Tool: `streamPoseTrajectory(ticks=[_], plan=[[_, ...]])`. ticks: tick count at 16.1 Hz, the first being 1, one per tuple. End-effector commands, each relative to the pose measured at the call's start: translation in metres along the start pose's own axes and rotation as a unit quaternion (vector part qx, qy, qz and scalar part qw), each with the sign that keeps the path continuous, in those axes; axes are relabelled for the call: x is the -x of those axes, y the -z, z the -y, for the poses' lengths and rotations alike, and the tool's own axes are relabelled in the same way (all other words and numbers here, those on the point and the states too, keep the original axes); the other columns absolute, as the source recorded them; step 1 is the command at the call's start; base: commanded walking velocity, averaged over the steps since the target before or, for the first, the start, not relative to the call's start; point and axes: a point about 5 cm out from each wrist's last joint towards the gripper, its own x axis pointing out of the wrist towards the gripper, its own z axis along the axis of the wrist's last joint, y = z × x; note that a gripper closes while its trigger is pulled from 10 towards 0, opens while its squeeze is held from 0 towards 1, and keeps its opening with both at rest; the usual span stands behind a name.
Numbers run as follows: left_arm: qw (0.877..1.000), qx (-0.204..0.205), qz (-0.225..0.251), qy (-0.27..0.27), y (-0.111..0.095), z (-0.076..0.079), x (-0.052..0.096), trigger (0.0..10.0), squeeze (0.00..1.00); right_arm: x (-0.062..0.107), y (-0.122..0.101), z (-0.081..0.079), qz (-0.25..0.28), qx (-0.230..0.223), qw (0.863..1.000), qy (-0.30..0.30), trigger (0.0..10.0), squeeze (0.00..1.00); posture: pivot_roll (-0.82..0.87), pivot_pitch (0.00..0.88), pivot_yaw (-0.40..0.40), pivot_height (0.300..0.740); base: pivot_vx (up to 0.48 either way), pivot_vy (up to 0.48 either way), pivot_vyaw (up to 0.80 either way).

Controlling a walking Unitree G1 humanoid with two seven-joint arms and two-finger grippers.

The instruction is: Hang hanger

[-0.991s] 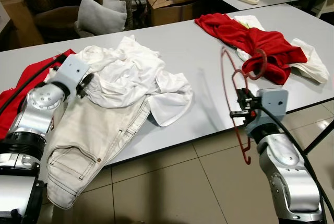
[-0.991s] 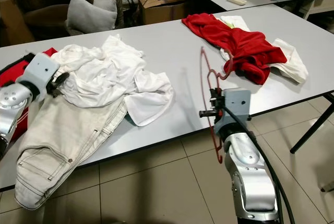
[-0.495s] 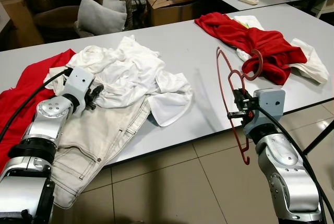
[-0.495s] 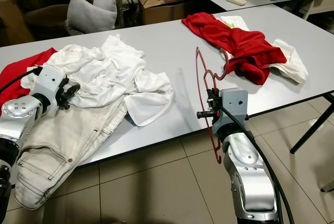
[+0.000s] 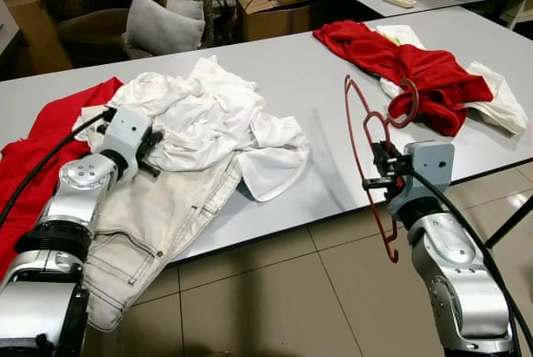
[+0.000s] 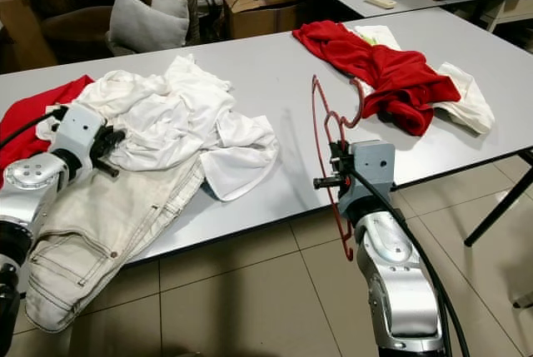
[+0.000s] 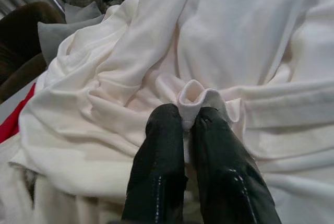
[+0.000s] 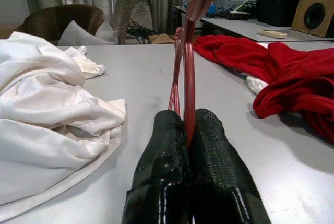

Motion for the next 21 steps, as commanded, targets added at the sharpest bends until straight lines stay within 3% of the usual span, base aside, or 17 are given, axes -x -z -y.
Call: streamPoseTrajectory(ticks=[1, 4, 7, 10, 12, 15, 21], plan=[[1.000, 0.016, 0.017, -0.001, -0.004, -0.002, 0.000, 0.0, 0.00, 0.000, 0.004, 0.000, -0.011, -0.002, 1.000, 0.000, 10.0, 0.00, 0.01, 0.000, 0.081, 0.740, 0.000, 0.000, 0.00], [0.999, 0.034, 0.030, 0.004, -0.005, -0.001, 0.001, 0.0, 0.00, 0.001, 0.005, 0.000, -0.011, -0.003, 1.000, 0.002, 10.0, 0.00, 0.01, 0.000, 0.083, 0.740, 0.000, 0.000, 0.00], [0.991, 0.097, 0.091, -0.035, -0.020, -0.016, 0.006, 0.0, 0.00, 0.001, 0.005, 0.000, -0.011, -0.003, 1.000, 0.003, 10.0, 0.00, 0.02, 0.000, 0.076, 0.740, 0.000, 0.000, 0.00], [0.961, 0.164, 0.216, -0.052, -0.078, -0.044, 0.013, 0.0, 0.00, -0.001, 0.005, 0.000, -0.009, -0.002, 1.000, 0.003, 10.0, 0.00, 0.03, 0.000, 0.070, 0.740, 0.000, 0.000, 0.00], [0.940, 0.177, 0.287, -0.055, -0.121, -0.061, 0.022, 0.0, 0.00, -0.002, 0.004, -0.001, -0.007, -0.003, 1.000, 0.002, 10.0, 0.00, 0.03, 0.000, 0.070, 0.740, 0.000, 0.000, 0.00], [0.910, 0.184, 0.370, -0.041, -0.172, -0.073, 0.037, 0.0, 0.00, -0.003, 0.004, 0.000, -0.003, -0.004, 1.000, 0.004, 10.0, 0.00, 0.03, 0.000, 0.076, 0.740, 0.000, 0.000, 0.00], [0.865, 0.198, 0.458, -0.047, -0.230, -0.093, 0.062, 0.0, 0.00, -0.003, 0.005, 0.001, 0.004, -0.007, 1.000, 0.016, 10.0, 0.00, 0.03, 0.000, 0.098, 0.740, 0.000, 0.000, 0.00]])
